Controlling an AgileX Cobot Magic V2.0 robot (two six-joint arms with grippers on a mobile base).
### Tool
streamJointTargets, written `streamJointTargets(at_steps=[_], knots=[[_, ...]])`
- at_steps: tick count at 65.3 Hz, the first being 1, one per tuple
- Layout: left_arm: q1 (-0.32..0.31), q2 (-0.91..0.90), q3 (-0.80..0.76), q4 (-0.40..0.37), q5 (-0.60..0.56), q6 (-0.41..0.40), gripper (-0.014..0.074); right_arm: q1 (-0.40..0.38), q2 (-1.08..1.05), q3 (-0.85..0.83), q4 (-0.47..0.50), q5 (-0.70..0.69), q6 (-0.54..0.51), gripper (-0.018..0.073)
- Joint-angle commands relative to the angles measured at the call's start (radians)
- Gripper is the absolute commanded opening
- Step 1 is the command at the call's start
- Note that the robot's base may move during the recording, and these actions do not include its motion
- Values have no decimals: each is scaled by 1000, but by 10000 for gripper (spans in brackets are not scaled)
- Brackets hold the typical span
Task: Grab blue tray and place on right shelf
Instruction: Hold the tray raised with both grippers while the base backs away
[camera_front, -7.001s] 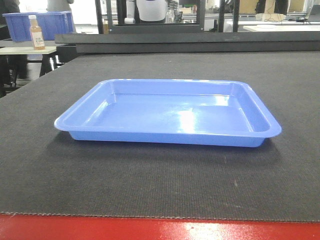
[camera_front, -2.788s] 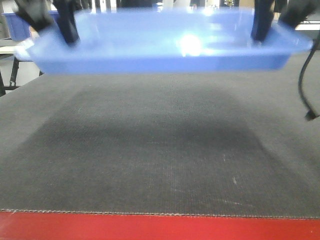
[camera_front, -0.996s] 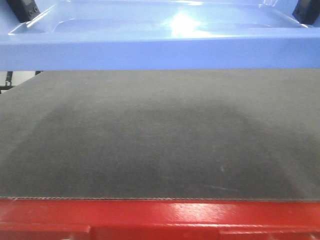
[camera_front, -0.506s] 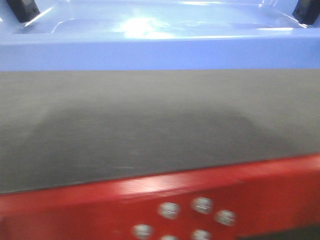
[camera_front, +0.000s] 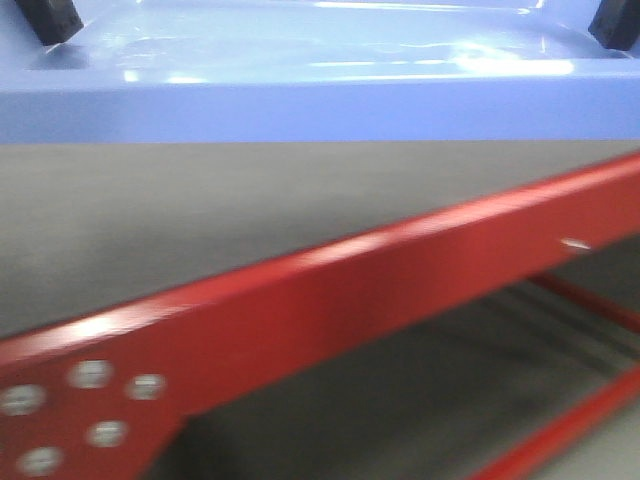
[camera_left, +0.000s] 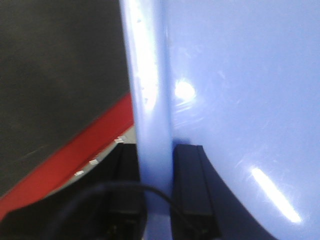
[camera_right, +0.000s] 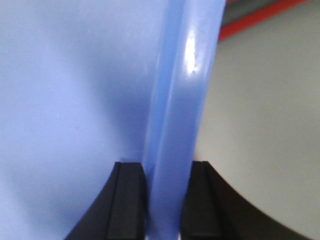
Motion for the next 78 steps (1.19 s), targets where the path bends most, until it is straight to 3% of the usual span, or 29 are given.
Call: streamJointTargets(at_steps=[1, 78], knots=[[-5, -34, -22, 65, 91, 30, -48, -7, -33, -26, -94, -12, -25, 56], [-5, -34, -22, 65, 91, 30, -48, -7, -33, -26, -94, -12, -25, 56]])
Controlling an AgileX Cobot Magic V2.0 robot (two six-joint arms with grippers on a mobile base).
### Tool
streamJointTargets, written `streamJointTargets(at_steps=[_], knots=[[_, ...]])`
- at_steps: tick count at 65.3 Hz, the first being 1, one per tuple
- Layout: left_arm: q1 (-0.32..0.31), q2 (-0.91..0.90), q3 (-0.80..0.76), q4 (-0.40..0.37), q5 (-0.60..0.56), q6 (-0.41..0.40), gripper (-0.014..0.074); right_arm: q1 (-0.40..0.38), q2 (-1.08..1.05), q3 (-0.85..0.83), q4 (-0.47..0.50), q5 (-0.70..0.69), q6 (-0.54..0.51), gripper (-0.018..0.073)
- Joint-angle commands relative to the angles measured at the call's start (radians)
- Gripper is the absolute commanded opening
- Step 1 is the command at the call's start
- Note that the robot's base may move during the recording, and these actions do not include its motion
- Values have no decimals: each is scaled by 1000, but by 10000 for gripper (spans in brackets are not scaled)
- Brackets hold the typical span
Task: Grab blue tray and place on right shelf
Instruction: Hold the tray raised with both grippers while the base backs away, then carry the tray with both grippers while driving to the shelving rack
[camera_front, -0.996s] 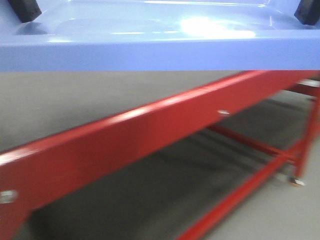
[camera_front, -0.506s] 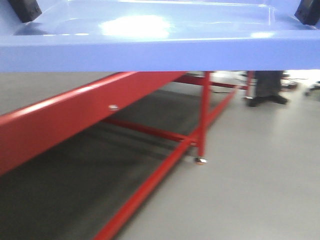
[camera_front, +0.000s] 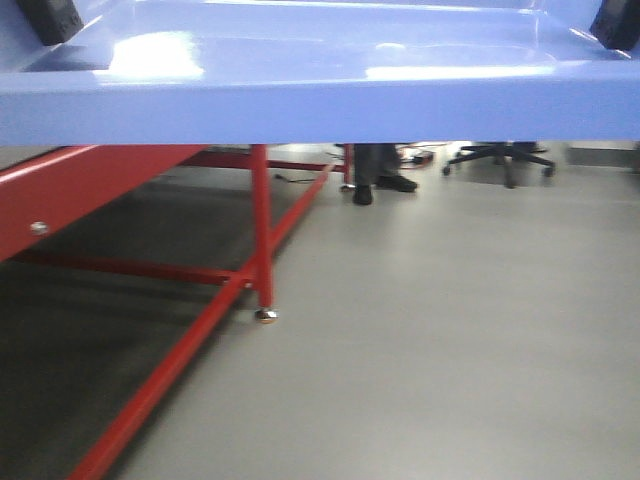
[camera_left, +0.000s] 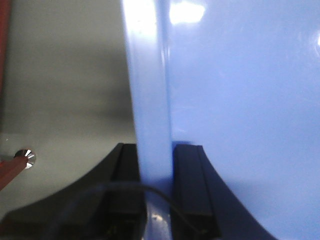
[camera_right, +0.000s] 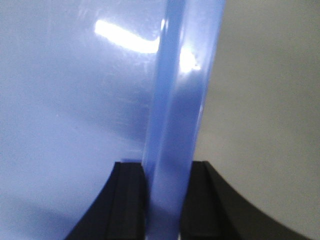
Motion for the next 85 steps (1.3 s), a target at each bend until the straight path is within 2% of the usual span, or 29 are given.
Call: streamJointTargets(at_steps=[1, 85], knots=[[-5, -34, -23, 68, 91, 30, -48, -7, -33, -26, -93, -14, -25, 56], [-5, -34, -23, 68, 91, 30, -48, -7, -33, -26, -93, -9, -25, 56]])
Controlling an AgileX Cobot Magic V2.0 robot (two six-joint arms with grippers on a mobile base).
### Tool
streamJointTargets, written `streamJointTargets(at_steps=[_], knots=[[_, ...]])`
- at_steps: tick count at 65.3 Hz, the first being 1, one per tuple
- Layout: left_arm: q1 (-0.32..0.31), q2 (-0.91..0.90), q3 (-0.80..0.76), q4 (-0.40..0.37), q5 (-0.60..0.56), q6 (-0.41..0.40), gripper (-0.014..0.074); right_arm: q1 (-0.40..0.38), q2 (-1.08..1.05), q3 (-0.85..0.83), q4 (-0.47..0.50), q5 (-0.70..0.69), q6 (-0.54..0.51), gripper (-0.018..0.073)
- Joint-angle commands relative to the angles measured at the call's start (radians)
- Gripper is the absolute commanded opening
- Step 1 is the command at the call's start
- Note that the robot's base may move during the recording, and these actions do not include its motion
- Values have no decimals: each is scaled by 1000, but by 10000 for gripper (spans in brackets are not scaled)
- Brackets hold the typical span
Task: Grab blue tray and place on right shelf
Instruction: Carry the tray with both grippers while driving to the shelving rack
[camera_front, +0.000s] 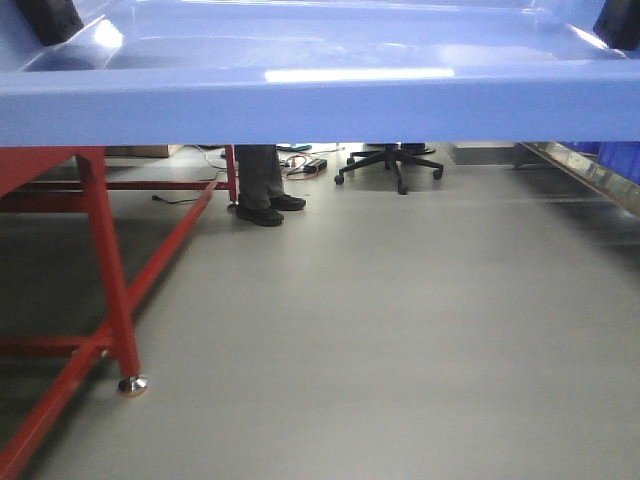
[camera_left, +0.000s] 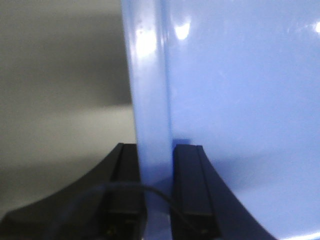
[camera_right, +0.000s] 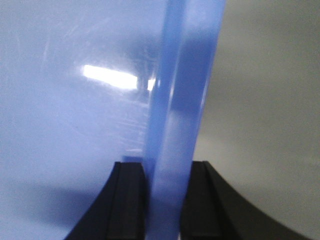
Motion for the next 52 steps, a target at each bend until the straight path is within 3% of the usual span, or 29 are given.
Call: streamJointTargets(at_steps=[1, 52], knots=[[-5, -34, -23, 71, 86, 30, -48, -7, -31, -26, -93, -17, -25, 56], [-5, -34, -23, 71, 86, 30, -48, -7, -31, -26, -93, -18, -25, 56]])
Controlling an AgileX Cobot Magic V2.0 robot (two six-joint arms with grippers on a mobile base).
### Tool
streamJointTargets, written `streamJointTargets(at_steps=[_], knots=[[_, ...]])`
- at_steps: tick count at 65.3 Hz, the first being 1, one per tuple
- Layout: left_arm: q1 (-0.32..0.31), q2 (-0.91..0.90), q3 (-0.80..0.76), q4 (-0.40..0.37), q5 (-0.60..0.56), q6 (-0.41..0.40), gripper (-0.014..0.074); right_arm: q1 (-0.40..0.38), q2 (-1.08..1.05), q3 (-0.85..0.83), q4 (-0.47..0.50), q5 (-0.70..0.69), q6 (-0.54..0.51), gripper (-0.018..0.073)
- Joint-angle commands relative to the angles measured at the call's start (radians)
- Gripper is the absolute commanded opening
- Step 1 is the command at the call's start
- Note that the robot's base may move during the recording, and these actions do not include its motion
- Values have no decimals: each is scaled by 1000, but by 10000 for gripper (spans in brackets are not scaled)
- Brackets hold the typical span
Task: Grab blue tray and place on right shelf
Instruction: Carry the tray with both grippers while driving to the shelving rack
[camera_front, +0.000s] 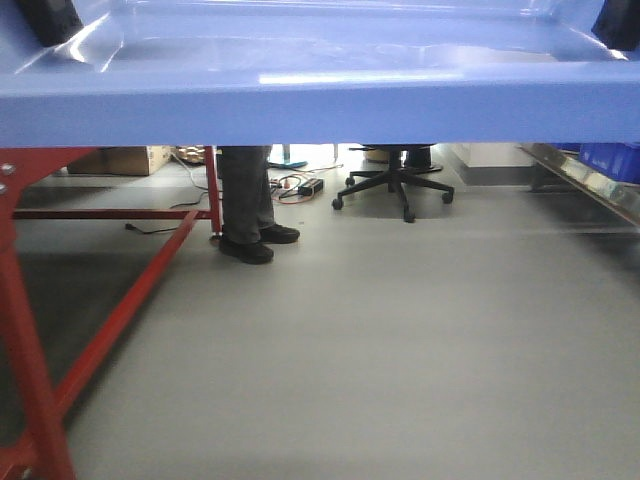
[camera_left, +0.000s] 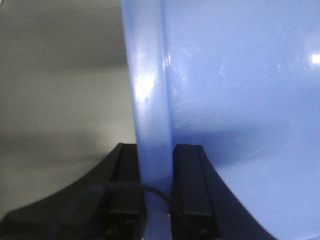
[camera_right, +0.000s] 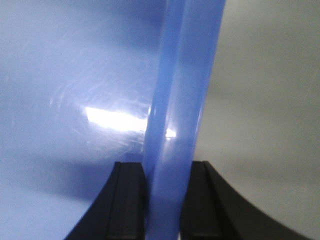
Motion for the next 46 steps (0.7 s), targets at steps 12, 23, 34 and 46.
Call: streamJointTargets(at_steps=[12, 23, 34, 46], knots=[[-5, -34, -23, 71, 86, 30, -48, -7, -31, -26, -93, -19, -25, 56], [-5, -34, -23, 71, 86, 30, -48, -7, -31, -26, -93, -19, -25, 56], [-5, -34, -23, 71, 86, 30, -48, -7, -31, -26, -93, -19, -25, 56], [-5, -34, -23, 71, 86, 30, -48, -7, -31, -26, -93, -19, -25, 56]])
